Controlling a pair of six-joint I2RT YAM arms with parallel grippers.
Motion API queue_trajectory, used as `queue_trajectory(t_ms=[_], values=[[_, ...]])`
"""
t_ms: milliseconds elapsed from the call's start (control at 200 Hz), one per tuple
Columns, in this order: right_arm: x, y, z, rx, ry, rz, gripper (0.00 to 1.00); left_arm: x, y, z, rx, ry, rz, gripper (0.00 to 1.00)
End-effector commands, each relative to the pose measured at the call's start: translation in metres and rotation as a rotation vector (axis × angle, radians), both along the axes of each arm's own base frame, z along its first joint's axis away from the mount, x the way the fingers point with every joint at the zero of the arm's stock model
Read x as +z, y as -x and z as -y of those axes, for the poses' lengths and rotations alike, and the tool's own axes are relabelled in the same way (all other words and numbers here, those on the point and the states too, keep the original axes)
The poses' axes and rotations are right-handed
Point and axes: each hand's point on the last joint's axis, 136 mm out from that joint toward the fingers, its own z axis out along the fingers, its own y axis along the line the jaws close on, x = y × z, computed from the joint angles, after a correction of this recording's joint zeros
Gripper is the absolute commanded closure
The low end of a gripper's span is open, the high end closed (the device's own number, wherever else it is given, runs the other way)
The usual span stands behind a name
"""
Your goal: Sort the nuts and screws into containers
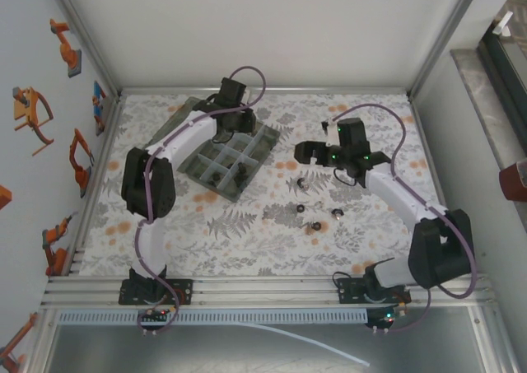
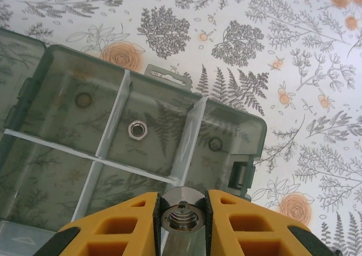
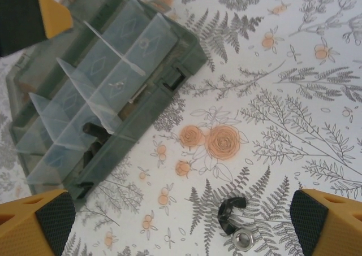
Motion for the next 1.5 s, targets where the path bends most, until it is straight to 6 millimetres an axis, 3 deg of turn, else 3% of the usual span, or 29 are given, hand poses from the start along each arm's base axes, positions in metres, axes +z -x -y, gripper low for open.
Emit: queue_trajectory(t_ms=[0,80,150,330,451,566,686,811,1042,1237,1492], values=[[-0.022,-0.02,-0.001,0.004,0.045,-0.005,0.01,0.006,-0.012,-0.003,0.03,0.025,-0.003,0.81],[-0.028,-0.041,-0.006,-0.027,0.012,0.014,0.01,0.01,-0.016,-0.008,0.035,0.049,0.016,0.81],[-0.034,-0.047,-0.005,-0.099,-0.029,-0.027,0.02,0.019,-0.015,-0.012,0.049,0.064,0.017,0.81],[-0.024,-0.028,-0.003,-0.144,-0.086,-0.105,0.02,0.046,-0.014,-0.012,0.046,0.084,0.061,0.8],[0.0,-0.018,-0.002,-0.042,0.002,-0.092,0.02,0.057,-0.017,-0.011,0.04,0.085,0.041,0.8],[0.014,-0.013,0.0,0.043,0.059,-0.071,0.01,0.044,-0.02,0.0,0.022,0.098,-0.028,0.79],[0.012,-0.011,0.001,0.057,0.062,-0.088,0.01,0.025,-0.025,0.012,-0.013,0.089,-0.097,0.8],[0.006,-0.009,-0.003,0.033,0.023,-0.145,0.03,0.011,-0.029,0.011,-0.021,0.053,-0.101,0.8],[0.009,-0.009,0.009,-0.06,0.046,-0.177,0.03,-0.012,-0.025,0.003,-0.021,0.002,-0.138,0.79],[0.001,-0.007,0.004,-0.048,0.035,-0.267,0.03,-0.045,-0.029,0.006,-0.036,-0.029,-0.184,0.79],[0.005,-0.006,-0.004,0.023,0.038,-0.28,0.03,-0.066,-0.044,0.009,-0.031,-0.072,-0.18,0.76]])
